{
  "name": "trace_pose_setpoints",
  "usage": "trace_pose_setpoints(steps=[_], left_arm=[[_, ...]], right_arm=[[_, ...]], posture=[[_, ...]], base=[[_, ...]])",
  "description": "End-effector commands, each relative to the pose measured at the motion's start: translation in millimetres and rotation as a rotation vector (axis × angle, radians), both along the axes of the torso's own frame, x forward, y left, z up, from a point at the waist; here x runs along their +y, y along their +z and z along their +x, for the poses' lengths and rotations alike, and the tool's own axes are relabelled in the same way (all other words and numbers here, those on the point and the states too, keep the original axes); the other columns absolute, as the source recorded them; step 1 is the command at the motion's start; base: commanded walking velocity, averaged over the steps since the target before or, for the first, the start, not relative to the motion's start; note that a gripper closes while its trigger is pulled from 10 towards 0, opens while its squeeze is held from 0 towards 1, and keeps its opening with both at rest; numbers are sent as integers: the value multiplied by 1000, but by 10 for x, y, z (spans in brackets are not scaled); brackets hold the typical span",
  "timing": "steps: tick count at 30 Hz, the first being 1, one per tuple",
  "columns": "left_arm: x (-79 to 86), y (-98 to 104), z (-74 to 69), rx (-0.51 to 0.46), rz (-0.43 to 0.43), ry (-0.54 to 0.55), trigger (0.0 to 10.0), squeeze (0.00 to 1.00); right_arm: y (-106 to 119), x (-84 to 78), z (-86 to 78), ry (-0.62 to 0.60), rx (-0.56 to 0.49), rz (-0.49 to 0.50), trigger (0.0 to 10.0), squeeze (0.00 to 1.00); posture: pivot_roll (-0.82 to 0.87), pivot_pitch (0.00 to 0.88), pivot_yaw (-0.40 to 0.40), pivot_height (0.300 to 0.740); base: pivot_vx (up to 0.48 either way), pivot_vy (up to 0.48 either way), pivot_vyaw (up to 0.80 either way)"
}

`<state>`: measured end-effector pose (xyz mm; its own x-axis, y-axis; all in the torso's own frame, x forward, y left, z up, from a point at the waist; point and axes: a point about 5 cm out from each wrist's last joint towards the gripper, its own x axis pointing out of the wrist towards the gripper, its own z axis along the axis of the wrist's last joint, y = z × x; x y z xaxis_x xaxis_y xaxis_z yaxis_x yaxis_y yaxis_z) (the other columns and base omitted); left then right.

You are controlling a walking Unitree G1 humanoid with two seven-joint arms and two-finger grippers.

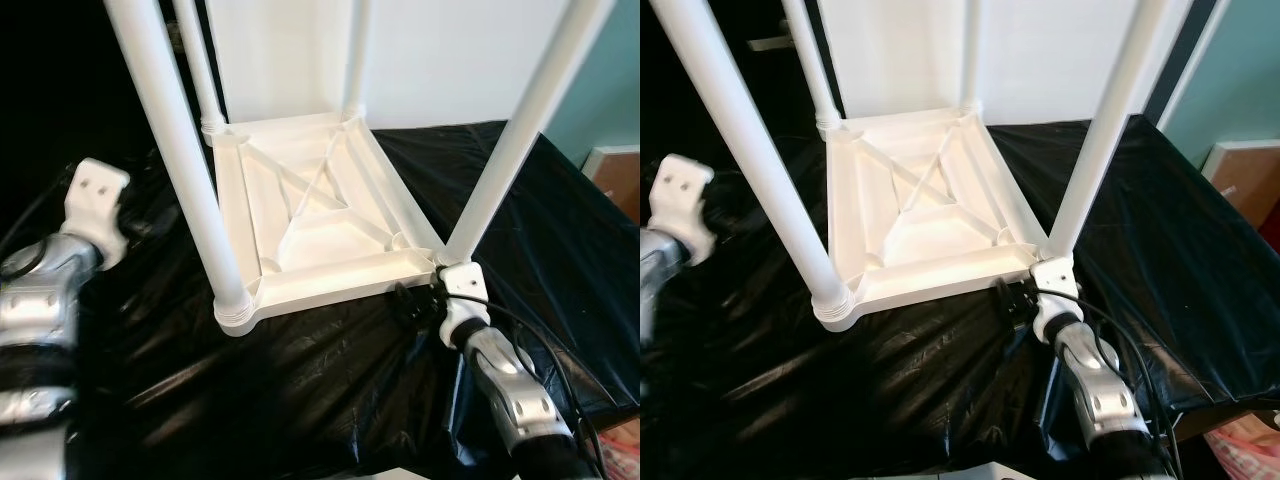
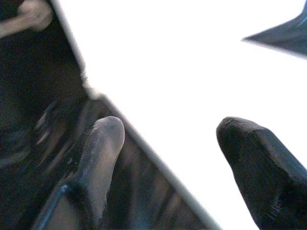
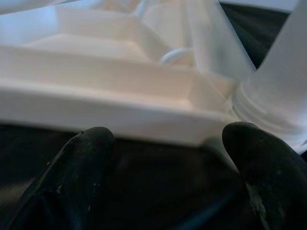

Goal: Building children table

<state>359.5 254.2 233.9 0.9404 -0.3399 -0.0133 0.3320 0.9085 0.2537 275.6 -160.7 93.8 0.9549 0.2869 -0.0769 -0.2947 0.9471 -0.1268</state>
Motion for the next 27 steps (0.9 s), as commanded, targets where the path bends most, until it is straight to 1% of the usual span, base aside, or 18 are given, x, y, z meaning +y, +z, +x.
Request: trace_pose_setpoints(steps=[1,5,6,8,9,10,11,13,14,15,16,17,20,21,22,23,24,27], left_arm=[[2,-18,63,-21,-33,33,10000,0],[-237,86,247,-64,-170,-81,10000,0],[-237,86,247,-64,-170,-81,10000,0],[-345,133,270,-69,-295,-197,10000,0],[-345,133,270,-69,-295,-197,10000,0],[-412,159,268,-81,-346,-278,10000,0],[-412,159,268,-81,-346,-278,10000,0],[-584,207,196,-94,-486,-501,10000,0],[-635,222,162,-101,-526,-571,10000,0],[-635,222,162,-101,-526,-571,10000,0],[-705,226,106,-107,-559,-666,10000,0],[-705,226,106,-107,-559,-666,10000,0],[-938,180,-94,-108,-580,-876,10000,0],[-1001,164,-147,-105,-578,-911,10000,0],[-1001,164,-147,-105,-578,-911,10000,0],[-1103,121,-245,-96,-559,-956,10000,0],[-1103,121,-245,-96,-559,-956,10000,0],[-1315,40,-484,-82,-537,-1034,10000,0]], right_arm=[[6,46,-75,22,13,21,10000,0],[-77,144,-342,71,67,39,10000,0],[-77,144,-342,71,67,39,10000,0],[-113,148,-399,69,88,39,10000,0],[-113,148,-399,69,88,39,10000,0],[-125,144,-412,65,96,37,10000,0],[-125,144,-412,65,96,37,10000,0],[-136,117,-357,27,96,35,10000,0],[-134,109,-331,14,93,34,10000,0],[-134,109,-331,14,93,34,10000,0],[-121,102,-300,0,90,36,10000,0],[-121,102,-300,0,90,36,10000,0],[-67,101,-204,-29,81,43,10000,0],[-57,101,-181,-34,81,46,10000,0],[-57,101,-181,-34,81,46,10000,0],[-46,109,-136,-36,79,48,10000,0],[-46,109,-136,-36,79,48,10000,0],[-22,123,11,-42,73,48,10000,0]], posture=[[-46,58,-21,740],[-85,80,-25,740],[-85,80,-25,740],[-119,98,-19,740],[-119,98,-19,740],[-125,102,-19,740],[-125,102,-19,740],[-154,126,-14,740],[-154,126,-14,740],[-154,126,-14,740],[-157,136,-12,740],[-157,136,-12,740],[-142,143,-13,740],[-139,143,-15,740],[-139,143,-15,740],[-126,143,-16,740],[-126,143,-16,740],[-100,138,-21,740]], base=[[0,0,0],[0,0,0],[0,0,0],[0,0,0],[0,0,0],[0,0,0],[0,0,0],[0,0,0],[0,0,0],[0,0,0],[0,0,0],[0,0,0],[0,0,0],[0,0,0],[0,0,0],[0,0,0],[0,0,0],[0,0,0]])
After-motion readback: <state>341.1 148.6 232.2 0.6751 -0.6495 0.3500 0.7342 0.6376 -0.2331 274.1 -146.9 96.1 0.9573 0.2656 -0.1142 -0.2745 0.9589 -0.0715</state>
